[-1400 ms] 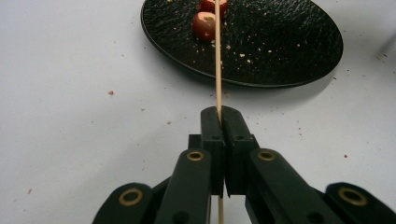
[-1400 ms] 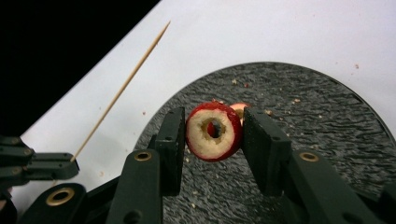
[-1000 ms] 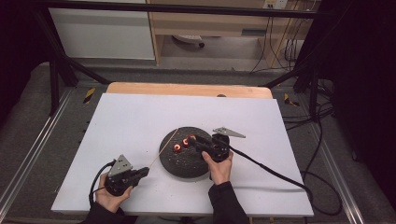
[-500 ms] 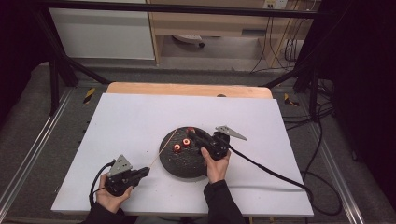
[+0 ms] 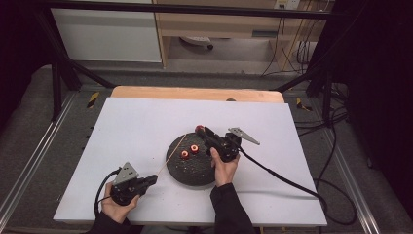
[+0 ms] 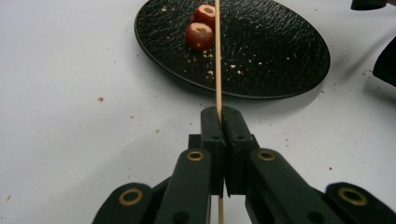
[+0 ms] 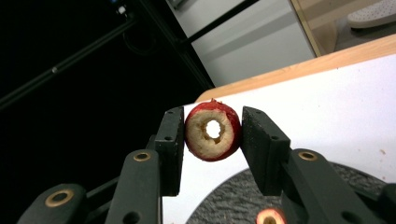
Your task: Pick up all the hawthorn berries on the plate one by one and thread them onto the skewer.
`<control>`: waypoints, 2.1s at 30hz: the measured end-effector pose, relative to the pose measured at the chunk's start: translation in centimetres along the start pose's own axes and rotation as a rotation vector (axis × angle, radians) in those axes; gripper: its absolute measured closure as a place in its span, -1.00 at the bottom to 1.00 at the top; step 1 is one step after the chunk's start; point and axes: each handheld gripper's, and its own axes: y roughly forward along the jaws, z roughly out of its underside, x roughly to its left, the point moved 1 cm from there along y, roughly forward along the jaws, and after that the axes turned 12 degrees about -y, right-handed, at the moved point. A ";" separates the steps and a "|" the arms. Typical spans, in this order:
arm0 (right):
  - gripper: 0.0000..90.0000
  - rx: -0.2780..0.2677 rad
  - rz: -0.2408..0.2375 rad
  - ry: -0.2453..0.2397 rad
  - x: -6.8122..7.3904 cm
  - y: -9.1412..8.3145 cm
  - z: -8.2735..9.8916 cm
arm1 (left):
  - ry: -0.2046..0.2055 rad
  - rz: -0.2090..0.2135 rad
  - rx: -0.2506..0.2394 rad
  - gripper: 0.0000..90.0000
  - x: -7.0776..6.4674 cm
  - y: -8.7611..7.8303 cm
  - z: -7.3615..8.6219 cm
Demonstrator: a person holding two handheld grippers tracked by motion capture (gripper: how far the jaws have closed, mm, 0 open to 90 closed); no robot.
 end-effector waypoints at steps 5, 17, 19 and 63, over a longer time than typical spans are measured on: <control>0.37 -0.028 -0.002 -0.001 0.2 0.3 -0.3 | -0.001 0.004 -0.005 0.96 -0.1 0.0 0.0; 0.37 -0.083 -0.007 0.015 0.6 1.3 -0.3 | -0.004 0.018 -0.017 0.96 -0.5 0.1 -0.1; 0.37 -0.093 -0.009 0.017 0.7 1.4 -0.2 | -0.005 0.020 -0.017 0.96 -0.6 0.1 -0.1; 0.37 -0.133 -0.069 0.049 1.3 1.4 1.1 | -0.056 0.028 -0.073 0.96 -2.4 1.1 -0.2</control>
